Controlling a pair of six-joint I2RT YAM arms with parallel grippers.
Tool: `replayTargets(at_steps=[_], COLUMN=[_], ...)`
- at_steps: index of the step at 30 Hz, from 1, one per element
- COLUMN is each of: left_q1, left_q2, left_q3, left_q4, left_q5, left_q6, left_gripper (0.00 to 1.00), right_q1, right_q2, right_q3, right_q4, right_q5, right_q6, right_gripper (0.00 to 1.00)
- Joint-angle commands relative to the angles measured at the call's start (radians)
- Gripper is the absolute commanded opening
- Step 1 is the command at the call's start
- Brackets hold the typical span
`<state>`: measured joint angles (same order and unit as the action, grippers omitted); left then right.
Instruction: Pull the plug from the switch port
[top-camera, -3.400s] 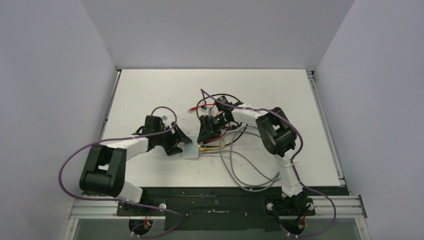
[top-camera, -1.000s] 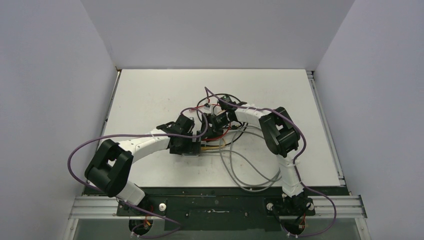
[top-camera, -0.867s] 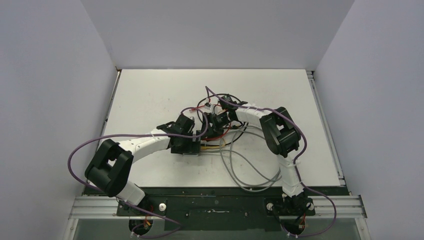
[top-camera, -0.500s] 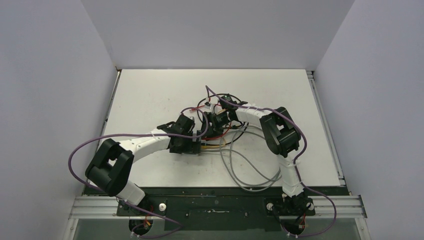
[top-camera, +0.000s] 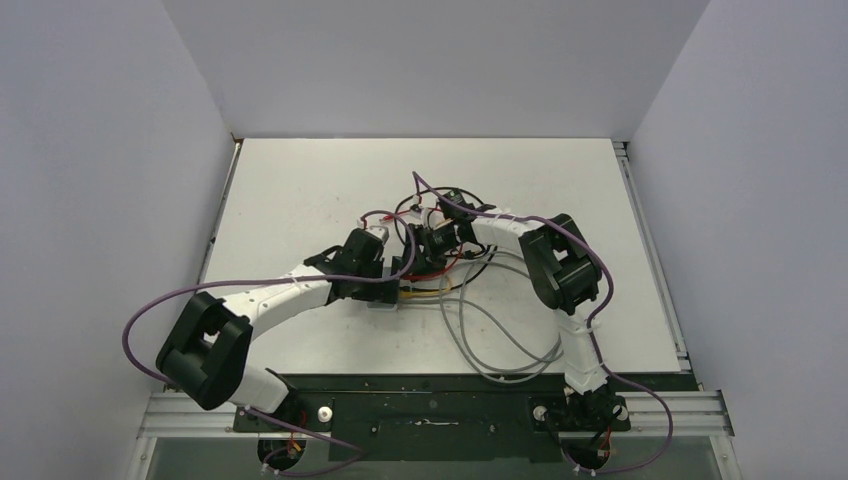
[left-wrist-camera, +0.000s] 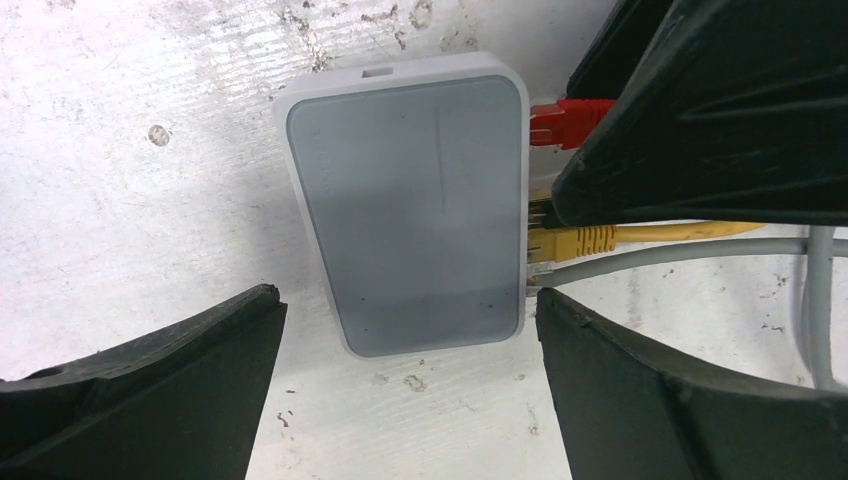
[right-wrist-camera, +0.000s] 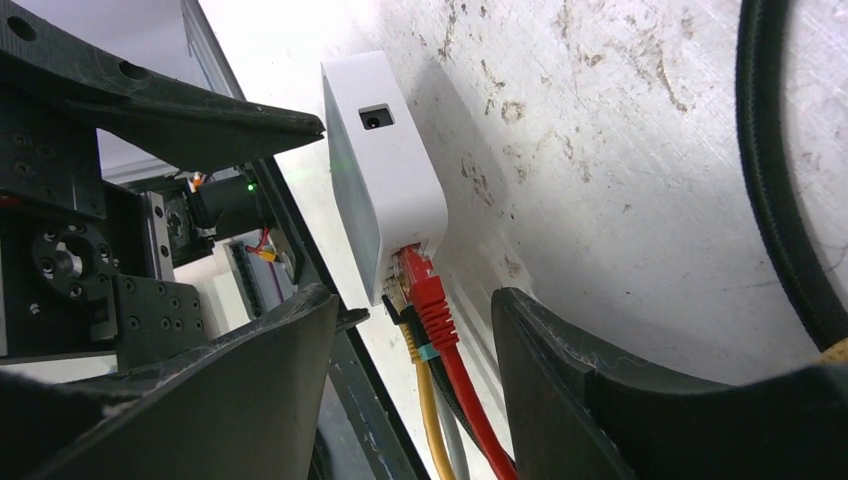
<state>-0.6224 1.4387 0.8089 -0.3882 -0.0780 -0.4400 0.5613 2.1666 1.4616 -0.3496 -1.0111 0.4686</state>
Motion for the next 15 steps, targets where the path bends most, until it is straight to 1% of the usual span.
replayTargets(at_steps=[1,6,10,13,15], left_q1=[-0.003,-0.003,-0.005,-0.005,-0.005], left_q2=[-0.048,-0.119,-0.186,-0.203,-0.199], left_q3=[-0.037,-0.117,-0.205,-0.244,-0.252], left_q4=[0.102,0.193,0.308,0.365,0.374], left_q5=[0.003,-0.016,-0.014,0.001,0.0], left_q6=[0.029,0.02,0.019,0.012,0.007], left_gripper=[0.96,0.96,0.96,0.96,0.96], right_q1=[-0.011,-0.016,-0.018,-0.017,-0.018], right_q2=[-0.054,-0.057,-0.057,-0.059,-0.062], right_q3=[-0.022,-0.029,-0.033,-0.037,-0.041], right_q4=[0.079,0.087,0.089,0.091,0.091], right_q5=[-0.039,-0.043,-0.043,-0.043,-0.043], right_q6=[0.047,0.056,0.057,0.06,0.062], right_gripper=[0.58,0.58,0.58,0.58,0.58])
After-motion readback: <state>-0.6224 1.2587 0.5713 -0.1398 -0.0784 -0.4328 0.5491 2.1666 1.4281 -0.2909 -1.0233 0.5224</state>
